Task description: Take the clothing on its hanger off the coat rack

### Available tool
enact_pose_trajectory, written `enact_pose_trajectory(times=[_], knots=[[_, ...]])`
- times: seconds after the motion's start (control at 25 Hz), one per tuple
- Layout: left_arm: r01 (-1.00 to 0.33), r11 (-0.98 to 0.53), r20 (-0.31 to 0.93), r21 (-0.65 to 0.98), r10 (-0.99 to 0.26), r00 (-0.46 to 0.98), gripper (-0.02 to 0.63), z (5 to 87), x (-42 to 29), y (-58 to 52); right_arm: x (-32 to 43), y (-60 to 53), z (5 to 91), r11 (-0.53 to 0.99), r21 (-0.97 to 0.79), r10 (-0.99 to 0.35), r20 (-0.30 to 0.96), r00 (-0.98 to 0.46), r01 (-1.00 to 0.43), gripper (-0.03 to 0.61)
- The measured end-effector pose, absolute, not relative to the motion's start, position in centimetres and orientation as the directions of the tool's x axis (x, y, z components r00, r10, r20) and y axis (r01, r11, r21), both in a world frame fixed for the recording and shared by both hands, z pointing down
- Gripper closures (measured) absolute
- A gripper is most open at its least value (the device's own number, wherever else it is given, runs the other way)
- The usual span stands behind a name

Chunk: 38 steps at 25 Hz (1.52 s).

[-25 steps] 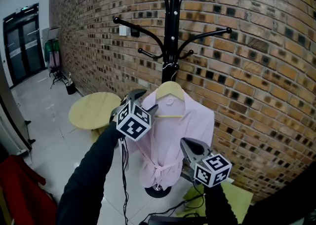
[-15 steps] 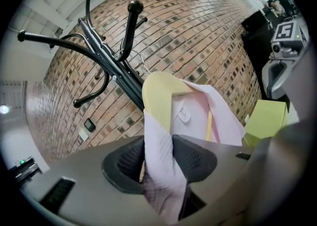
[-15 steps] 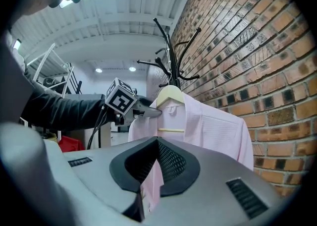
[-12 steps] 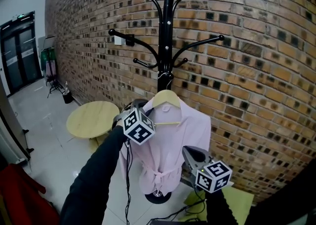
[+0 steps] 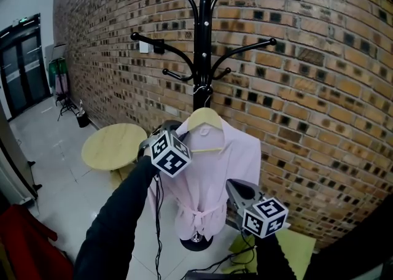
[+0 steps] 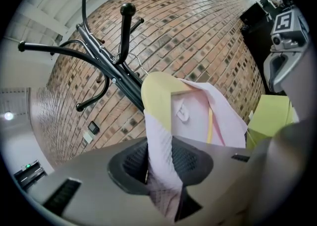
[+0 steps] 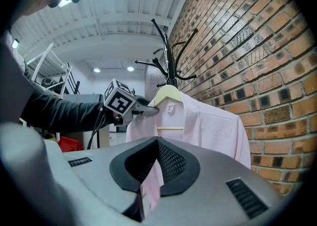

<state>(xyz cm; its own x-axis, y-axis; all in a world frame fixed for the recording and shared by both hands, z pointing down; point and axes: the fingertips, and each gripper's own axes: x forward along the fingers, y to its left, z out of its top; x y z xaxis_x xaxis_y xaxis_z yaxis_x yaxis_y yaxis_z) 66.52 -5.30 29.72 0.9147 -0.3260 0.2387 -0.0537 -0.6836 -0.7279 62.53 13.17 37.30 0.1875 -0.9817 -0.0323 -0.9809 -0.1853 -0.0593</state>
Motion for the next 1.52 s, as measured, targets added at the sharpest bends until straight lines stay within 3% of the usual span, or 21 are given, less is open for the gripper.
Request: enact_pose_trajectory(times=[0.72,1.04,1.52], knots=[[-0.050,-0.642,0.194,-0.765,-0.303,0.933,0.491,25.4,67.2,-2.0,64.1,15.3,37.6,-0.214,-0.076,-0.975,-0.045,0.218,-0.974,0.600],[-0.009,-0.666,0.225,-0.746,-0.264,0.938,0.491,27.3,68.4,1.4,65.0,17.2,37.4,-0.218,-0.073,-0.973,-0.058,0.222,-0.973,0.600],[-0.076,-0.713,0.255,-0.697,-0.346,0.903,0.491,30.3,62.7,0.9,62.0,17.1,37.0,-0.118,-0.050,-0.991,-0.053,0.121,-0.992,0.600]])
